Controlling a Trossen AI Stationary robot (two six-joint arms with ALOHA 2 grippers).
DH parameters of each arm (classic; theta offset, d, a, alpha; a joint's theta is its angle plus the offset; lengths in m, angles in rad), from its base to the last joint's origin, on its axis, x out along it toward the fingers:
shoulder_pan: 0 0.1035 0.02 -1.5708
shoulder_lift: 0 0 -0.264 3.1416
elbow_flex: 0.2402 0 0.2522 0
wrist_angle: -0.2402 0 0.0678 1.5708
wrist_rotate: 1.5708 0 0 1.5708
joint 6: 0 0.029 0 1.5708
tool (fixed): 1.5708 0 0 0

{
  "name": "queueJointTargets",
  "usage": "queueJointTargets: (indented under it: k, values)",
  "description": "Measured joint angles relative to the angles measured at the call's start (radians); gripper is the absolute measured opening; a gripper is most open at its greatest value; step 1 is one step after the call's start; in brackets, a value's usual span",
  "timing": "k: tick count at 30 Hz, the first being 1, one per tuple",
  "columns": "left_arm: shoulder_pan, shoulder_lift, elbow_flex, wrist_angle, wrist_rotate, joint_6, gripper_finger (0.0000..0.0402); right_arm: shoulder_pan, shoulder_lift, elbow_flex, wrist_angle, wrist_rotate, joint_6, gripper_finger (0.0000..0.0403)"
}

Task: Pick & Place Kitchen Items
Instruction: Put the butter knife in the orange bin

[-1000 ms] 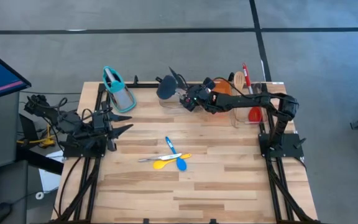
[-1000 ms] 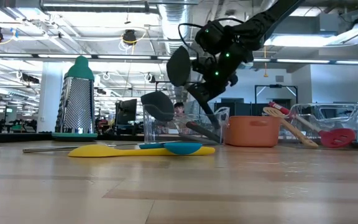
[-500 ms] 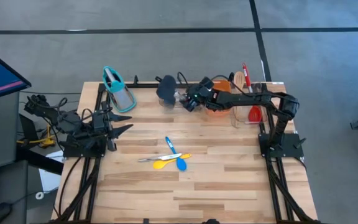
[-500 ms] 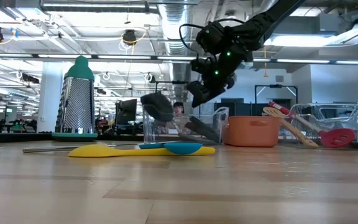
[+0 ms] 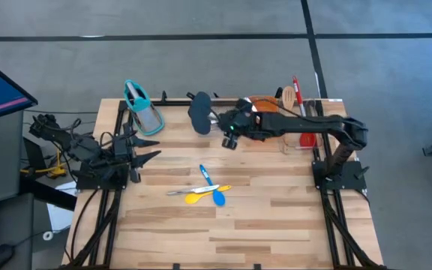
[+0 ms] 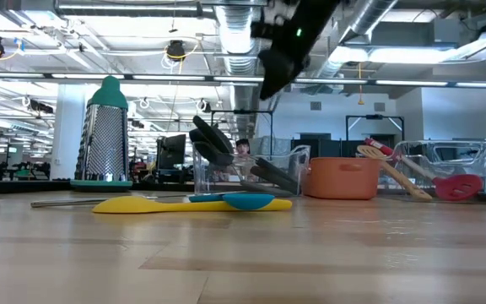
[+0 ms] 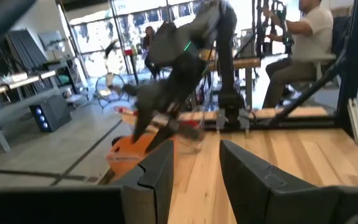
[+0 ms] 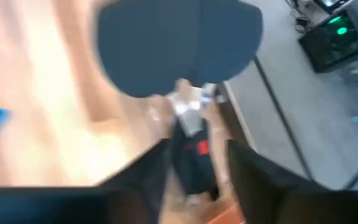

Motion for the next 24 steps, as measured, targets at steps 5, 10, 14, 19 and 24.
queueJointTargets:
  k: [5,10,14,19,24]
  values:
    - [0.000,0.000,-0.031,-0.037,0.000,-0.048,0.0115,0.128,-0.077,-0.040,-0.082,0.001,0.128,0.0017]
    - [0.000,0.008,-0.094,-0.033,0.046,-0.084,0.0115,0.261,-0.163,-0.140,-0.030,0.023,0.209,0.0007]
    - [0.000,0.047,-0.128,-0.025,0.156,-0.223,0.0115,0.357,-0.250,-0.270,0.113,0.048,0.221,0.0005]
    - [0.000,0.169,-0.128,-0.020,0.196,-0.310,0.0112,0.458,-0.371,-0.466,0.410,0.049,0.220,0.0003]
    - [0.033,0.330,-0.084,-0.019,0.272,-0.303,0.0093,0.543,-0.458,-0.666,0.768,0.050,0.152,0.0002]
